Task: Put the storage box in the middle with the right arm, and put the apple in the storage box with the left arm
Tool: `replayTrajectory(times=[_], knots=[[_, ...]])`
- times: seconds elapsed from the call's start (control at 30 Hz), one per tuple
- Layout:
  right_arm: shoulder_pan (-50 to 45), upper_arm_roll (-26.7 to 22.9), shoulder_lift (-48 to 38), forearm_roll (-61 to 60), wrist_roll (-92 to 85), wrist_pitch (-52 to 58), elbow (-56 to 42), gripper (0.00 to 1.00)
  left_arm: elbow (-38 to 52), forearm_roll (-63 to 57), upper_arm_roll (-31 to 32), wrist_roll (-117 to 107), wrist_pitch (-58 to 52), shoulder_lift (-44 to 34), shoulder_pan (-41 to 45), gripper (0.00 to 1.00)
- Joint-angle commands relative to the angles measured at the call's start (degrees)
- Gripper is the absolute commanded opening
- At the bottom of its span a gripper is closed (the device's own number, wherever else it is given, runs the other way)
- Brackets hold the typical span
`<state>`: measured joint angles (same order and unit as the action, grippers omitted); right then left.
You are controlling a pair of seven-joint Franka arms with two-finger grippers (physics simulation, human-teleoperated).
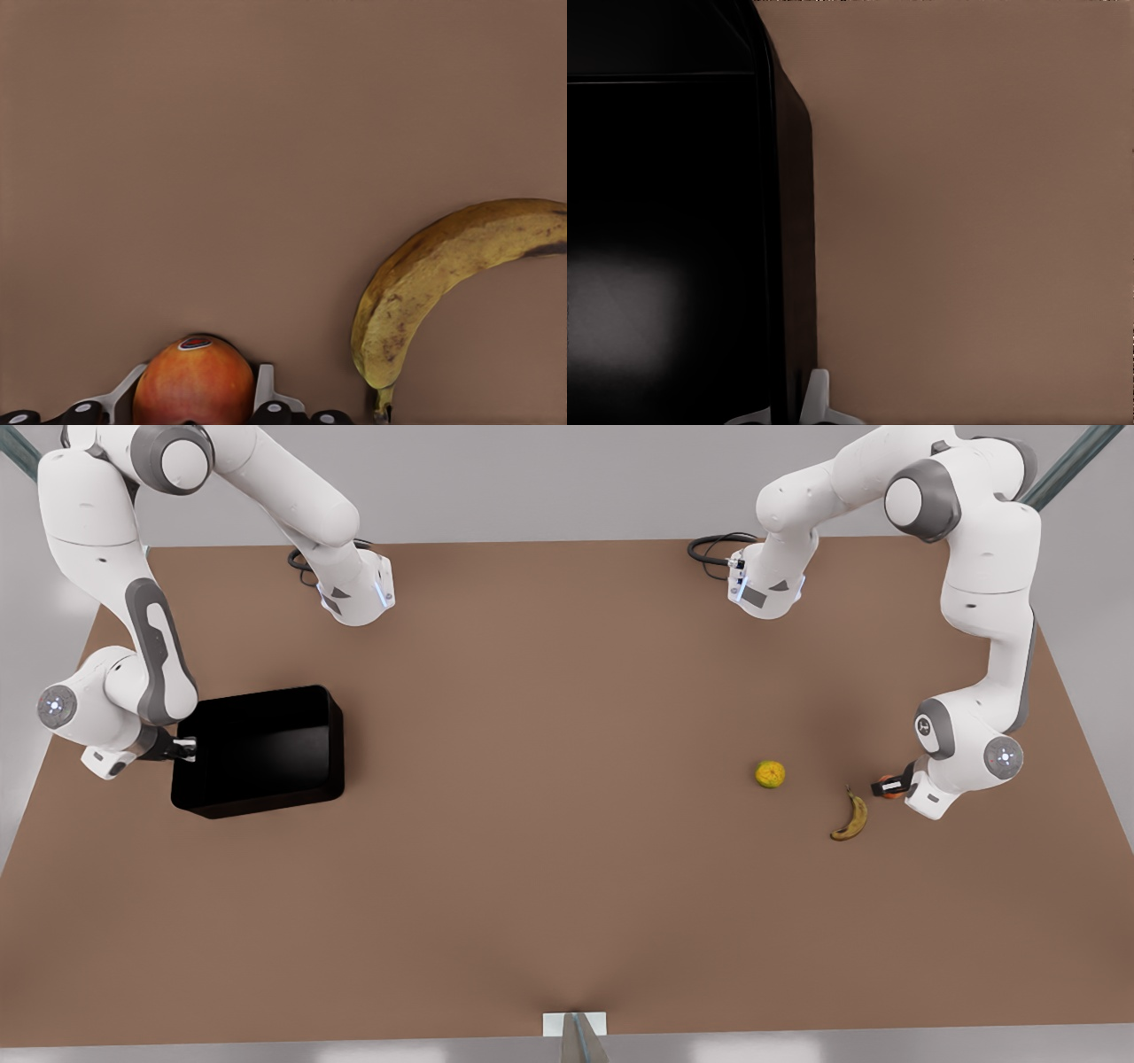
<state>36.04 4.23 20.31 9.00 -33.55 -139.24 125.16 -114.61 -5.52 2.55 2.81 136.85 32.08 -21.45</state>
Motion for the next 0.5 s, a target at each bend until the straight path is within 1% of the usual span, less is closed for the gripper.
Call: replayTrajectory(times=[0.0, 0.07, 0.13, 0.17, 0.27, 0.33, 0.4, 0.47], knots=[[0.0, 0.0, 0.0, 0.1, 0.1, 0.0, 0.0, 0.21, 0.0, 0.0, 0.0, 0.0, 0.0, 0.0, 0.0, 0.65], [0.2, 0.2, -1.4, 0.1, 0.0, 1.1, -0.3, 0.21, 0.0, 0.0, 0.0, -0.1, 0.0, 0.1, 0.1, 0.65], [0.1, 0.6, -6.0, -0.8, 0.6, 10.2, -2.7, 0.21, 0.0, 0.0, 0.0, -0.1, 0.0, 0.1, 0.1, 0.65], [0.1, 1.2, -7.5, -0.9, 1.4, 12.2, -3.3, 0.21, 0.0, 0.0, 0.0, -0.1, 0.0, 0.1, 0.1, 0.65], [0.0, 3.8, -9.9, -6.9, 1.6, 15.3, -3.3, 0.21, 0.0, 0.0, 0.0, -0.1, -0.1, -0.1, 0.2, 0.65], [0.0, 8.5, -10.7, -7.6, 7.3, 16.6, -3.4, 0.21, 0.0, 0.0, 0.0, -0.1, -0.4, -0.4, 0.3, 0.65], [-0.5, 15.9, -9.7, -8.3, 15.6, 17.0, -4.7, 0.21, 0.0, 0.0, 0.0, -0.2, -0.4, -0.4, 0.4, 0.65], [-0.8, 23.6, -6.2, -8.7, 23.7, 18.7, -8.7, 0.21, 0.0, 0.0, 0.0, -0.2, -0.4, -0.4, 0.4, 0.65]])
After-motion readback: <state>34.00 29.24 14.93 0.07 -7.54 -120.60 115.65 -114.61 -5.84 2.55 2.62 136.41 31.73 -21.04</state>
